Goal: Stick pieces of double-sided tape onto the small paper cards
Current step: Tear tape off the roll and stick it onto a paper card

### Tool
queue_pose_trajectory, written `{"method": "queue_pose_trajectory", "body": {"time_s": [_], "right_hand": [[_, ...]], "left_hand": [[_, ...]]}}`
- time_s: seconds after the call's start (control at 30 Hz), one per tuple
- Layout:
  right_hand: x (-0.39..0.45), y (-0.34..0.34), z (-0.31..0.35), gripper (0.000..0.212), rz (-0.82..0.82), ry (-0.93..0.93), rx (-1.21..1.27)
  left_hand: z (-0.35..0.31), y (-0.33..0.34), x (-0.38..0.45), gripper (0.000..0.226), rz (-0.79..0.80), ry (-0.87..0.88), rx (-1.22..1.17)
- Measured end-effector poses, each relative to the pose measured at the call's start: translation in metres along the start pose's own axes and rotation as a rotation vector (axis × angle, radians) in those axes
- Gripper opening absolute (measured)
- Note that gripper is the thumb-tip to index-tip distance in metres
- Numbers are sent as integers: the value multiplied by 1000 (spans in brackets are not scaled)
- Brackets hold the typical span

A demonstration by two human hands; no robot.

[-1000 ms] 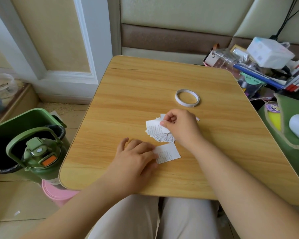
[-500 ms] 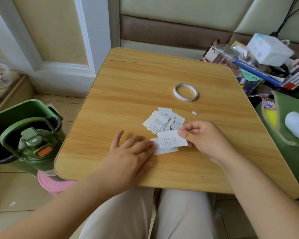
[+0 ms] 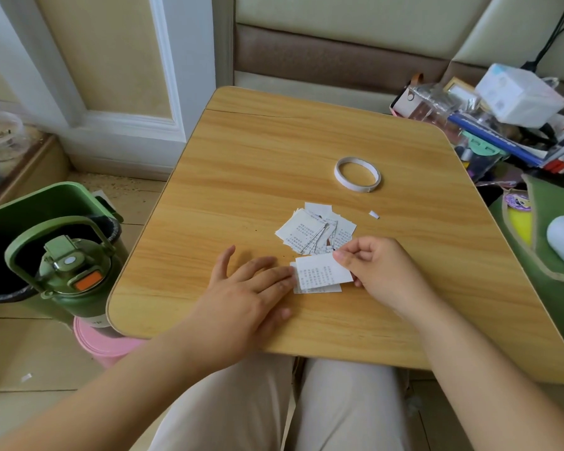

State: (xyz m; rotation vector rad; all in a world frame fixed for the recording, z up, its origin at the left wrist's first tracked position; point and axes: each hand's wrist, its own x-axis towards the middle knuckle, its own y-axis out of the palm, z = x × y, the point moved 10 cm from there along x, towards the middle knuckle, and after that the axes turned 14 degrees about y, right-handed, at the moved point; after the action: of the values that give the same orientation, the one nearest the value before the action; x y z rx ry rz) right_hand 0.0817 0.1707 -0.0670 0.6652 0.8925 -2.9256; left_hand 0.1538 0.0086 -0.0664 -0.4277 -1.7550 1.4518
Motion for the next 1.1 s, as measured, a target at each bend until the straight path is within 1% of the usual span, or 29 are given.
{"method": "queue_pose_trajectory", "body": {"time_s": [0.27,0.43,0.63,0.87,1.1], "right_hand": [[-3,6,2,16,-74,-57,-99],[-5,5,4,16,-108,-68,-135],[-3,6,4,10,-108,-58,-153],[-1,6,3,7,-124,-49,-171],[-8,-1,2,14,-161,-44,-125]], "left_hand": [[3,4,-3,46,30,-15,-29],[4,5,-5,54,33,-21,-84],[4,0,-5,39,16,-27,-122],[2,4,-4,43,51,-8,-70],[-2,0,3,40,55,-6,18]]}}
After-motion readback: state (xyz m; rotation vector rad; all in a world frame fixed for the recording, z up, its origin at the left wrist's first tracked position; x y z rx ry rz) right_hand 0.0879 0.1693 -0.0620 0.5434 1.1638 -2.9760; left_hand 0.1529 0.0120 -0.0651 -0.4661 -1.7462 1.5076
